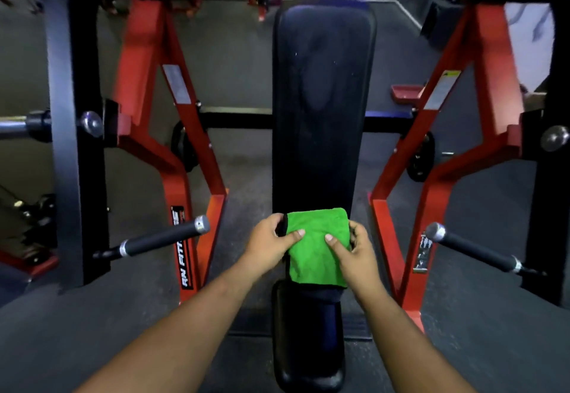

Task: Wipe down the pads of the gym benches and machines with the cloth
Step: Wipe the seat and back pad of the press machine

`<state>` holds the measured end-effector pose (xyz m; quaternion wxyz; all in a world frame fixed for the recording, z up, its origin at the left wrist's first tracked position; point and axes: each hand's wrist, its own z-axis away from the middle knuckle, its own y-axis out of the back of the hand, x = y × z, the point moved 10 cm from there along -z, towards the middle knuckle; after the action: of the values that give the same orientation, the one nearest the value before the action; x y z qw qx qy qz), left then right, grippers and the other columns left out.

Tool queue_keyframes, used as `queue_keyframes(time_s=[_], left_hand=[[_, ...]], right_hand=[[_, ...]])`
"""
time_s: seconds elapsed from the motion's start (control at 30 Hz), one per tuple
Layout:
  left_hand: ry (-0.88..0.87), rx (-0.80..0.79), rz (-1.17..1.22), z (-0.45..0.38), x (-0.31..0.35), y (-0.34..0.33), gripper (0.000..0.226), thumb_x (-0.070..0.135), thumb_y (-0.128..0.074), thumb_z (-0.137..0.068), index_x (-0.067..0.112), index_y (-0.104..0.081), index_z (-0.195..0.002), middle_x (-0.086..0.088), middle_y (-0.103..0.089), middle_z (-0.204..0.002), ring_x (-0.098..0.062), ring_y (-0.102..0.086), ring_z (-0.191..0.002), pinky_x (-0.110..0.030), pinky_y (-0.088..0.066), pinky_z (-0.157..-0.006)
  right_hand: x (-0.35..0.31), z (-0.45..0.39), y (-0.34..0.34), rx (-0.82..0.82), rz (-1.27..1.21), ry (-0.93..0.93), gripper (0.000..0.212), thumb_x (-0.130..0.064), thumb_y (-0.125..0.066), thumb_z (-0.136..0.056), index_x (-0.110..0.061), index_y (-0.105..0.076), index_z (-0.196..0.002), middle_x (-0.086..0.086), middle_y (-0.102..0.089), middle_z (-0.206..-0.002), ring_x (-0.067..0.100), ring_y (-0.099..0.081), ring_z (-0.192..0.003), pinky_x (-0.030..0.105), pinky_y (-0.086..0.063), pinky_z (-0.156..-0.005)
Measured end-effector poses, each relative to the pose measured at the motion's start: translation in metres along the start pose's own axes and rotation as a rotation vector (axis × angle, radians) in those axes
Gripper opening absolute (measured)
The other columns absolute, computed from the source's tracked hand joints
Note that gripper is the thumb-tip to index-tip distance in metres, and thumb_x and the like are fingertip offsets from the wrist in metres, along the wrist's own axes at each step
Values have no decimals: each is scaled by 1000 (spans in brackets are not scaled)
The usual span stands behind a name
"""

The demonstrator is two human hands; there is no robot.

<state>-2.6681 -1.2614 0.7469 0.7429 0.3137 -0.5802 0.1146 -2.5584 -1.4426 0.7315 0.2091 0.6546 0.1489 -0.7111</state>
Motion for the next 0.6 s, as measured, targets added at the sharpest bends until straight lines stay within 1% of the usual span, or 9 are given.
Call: queue_keyframes(time_s=[0.07,0.1,0.17,0.27,0.37,0.43,0.47,0.53,0.6], left_hand=[[-74,-25,-32,-24,24,12,39,42,-78,-80,21,-70,-111,9,-77,-103,-6,-72,-96,-30,-58,-84],[-108,-42,-38,-34,33,15,38,41,-77,-82,21,-70,-114,10,-77,-104,-6,-71,-98,-31,-57,-86],[-171,-51,-59,-63,56,28,33,34,-76,-86,21,-70,-115,10,-76,-105,-5,-71,-98,-32,-57,-89],[-264,-38,-71,-102,87,49,31,40,-73,-83,24,-69,-109,11,-76,-99,-6,-70,-91,-31,-56,-84],[-345,-32,-123,-141,114,62,24,42,-72,-79,31,-66,-100,0,-74,-85,-13,-61,-68,-32,-50,-67],[-364,-23,-89,-145,128,67,33,52,-68,-75,33,-66,-101,-6,-73,-83,-26,-63,-68,-39,-54,-67],[-383,-68,-88,-217,155,104,35,55,-67,-75,34,-65,-102,-6,-73,-83,-30,-66,-73,-43,-57,-69],[-402,-78,-111,-235,164,109,31,47,-71,-79,29,-66,-104,-2,-75,-86,-27,-70,-80,-46,-59,-75],[-409,-92,-6,-235,188,111,22,25,-76,-86,19,-68,-105,0,-77,-93,-21,-73,-86,-43,-60,-81]], right_hand=[[-20,-15,-1,70,45,67,38,-9,-74,-91,-16,-55,-123,-4,-70,-113,-2,-69,-96,17,-53,-80],[-30,-20,-2,103,63,101,39,-11,-74,-91,-18,-54,-124,-6,-70,-113,-2,-68,-98,19,-53,-82],[-52,-40,-8,173,119,162,43,-16,-76,-91,-21,-52,-127,-7,-67,-115,4,-67,-102,26,-53,-86],[-91,-62,-23,332,245,281,52,-19,-77,-89,-20,-48,-132,-2,-58,-125,14,-59,-111,33,-49,-95],[-128,-85,-40,447,376,331,60,-21,-76,-90,-12,-43,-140,6,-46,-137,5,-48,-109,21,-39,-93],[-137,-88,-47,423,390,318,69,-24,-75,-91,-10,-37,-147,10,-39,-146,12,-49,-114,18,-35,-93],[-173,-142,-81,559,425,367,73,-26,-75,-91,-10,-34,-149,11,-36,-149,19,-50,-121,18,-35,-96],[-188,-154,-87,560,407,355,79,-29,-75,-91,-12,-28,-153,11,-29,-153,28,-48,-130,25,-36,-105],[-198,-161,-89,578,445,389,84,-34,-73,-91,-15,-24,-156,12,-24,-157,30,-39,-140,36,-35,-114]])
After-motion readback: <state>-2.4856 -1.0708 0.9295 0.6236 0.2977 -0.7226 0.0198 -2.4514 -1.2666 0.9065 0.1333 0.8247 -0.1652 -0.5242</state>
